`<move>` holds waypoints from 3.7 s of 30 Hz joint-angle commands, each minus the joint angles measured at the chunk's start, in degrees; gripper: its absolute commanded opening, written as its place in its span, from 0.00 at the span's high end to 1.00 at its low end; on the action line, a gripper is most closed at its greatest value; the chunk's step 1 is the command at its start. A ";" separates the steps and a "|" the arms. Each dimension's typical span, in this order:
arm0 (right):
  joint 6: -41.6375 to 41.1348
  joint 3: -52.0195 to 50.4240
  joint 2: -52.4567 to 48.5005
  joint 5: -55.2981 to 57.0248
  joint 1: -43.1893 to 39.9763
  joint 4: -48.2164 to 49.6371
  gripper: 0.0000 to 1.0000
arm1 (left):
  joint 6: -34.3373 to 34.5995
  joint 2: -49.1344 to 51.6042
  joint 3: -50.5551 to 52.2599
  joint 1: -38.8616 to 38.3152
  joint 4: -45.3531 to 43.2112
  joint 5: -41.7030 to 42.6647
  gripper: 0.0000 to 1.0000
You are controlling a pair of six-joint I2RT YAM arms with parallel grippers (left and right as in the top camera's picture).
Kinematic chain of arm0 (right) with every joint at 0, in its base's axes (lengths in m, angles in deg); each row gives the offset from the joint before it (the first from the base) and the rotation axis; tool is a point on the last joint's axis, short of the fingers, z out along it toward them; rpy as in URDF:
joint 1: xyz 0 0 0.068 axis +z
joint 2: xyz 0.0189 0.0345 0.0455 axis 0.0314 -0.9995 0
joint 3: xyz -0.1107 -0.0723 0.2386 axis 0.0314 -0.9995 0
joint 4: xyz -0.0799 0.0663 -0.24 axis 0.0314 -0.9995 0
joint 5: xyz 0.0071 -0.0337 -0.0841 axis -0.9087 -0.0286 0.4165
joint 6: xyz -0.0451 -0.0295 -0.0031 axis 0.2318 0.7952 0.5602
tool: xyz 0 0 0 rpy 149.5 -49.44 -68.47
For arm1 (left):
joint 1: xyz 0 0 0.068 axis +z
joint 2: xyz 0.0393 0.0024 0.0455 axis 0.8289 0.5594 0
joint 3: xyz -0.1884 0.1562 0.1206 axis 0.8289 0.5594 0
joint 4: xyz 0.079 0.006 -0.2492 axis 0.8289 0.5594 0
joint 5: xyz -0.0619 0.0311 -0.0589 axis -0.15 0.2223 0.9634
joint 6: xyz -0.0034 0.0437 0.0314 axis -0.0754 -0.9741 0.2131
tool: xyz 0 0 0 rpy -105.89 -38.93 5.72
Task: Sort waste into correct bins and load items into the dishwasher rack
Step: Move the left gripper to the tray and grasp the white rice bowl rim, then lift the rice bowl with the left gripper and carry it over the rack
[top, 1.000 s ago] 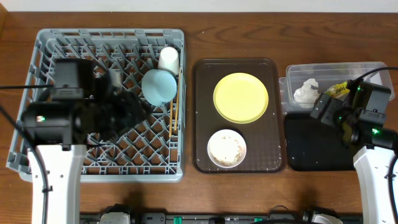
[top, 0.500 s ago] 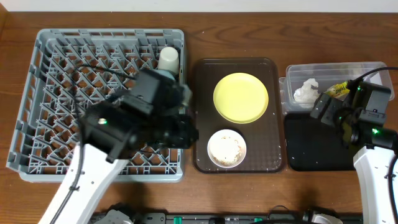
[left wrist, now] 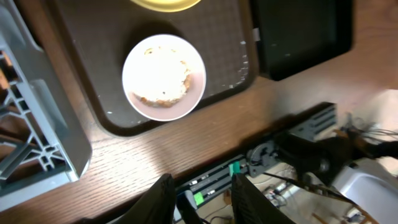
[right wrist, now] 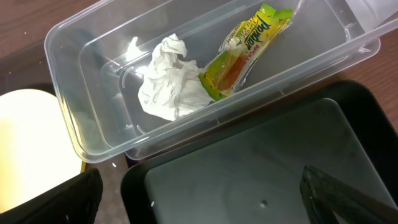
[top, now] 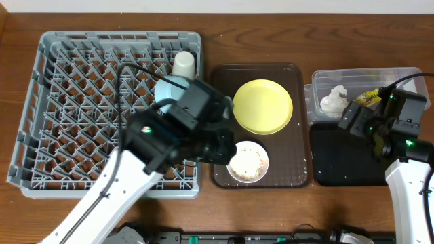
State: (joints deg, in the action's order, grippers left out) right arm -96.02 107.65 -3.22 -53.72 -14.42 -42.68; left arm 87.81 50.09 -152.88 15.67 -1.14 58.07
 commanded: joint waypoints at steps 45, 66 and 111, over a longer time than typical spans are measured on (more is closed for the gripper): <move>0.81 0.28 0.55 -0.20 -0.07 -0.11 0.01 | 8.11 32.70 0.39 -20.46 -16.83 -17.75 0.67; 0.81 0.28 0.55 -0.20 -0.07 -0.11 0.01 | 8.13 36.06 0.96 -21.49 -18.08 -21.81 0.67; 0.81 0.28 0.55 -0.20 -0.07 -0.09 0.01 | 7.76 36.33 1.11 -20.11 -13.86 -21.33 0.94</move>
State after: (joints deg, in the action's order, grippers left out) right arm -96.00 107.65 -3.22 -53.72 -14.42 -42.68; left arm 95.59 88.49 -151.85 -5.47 -15.83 36.80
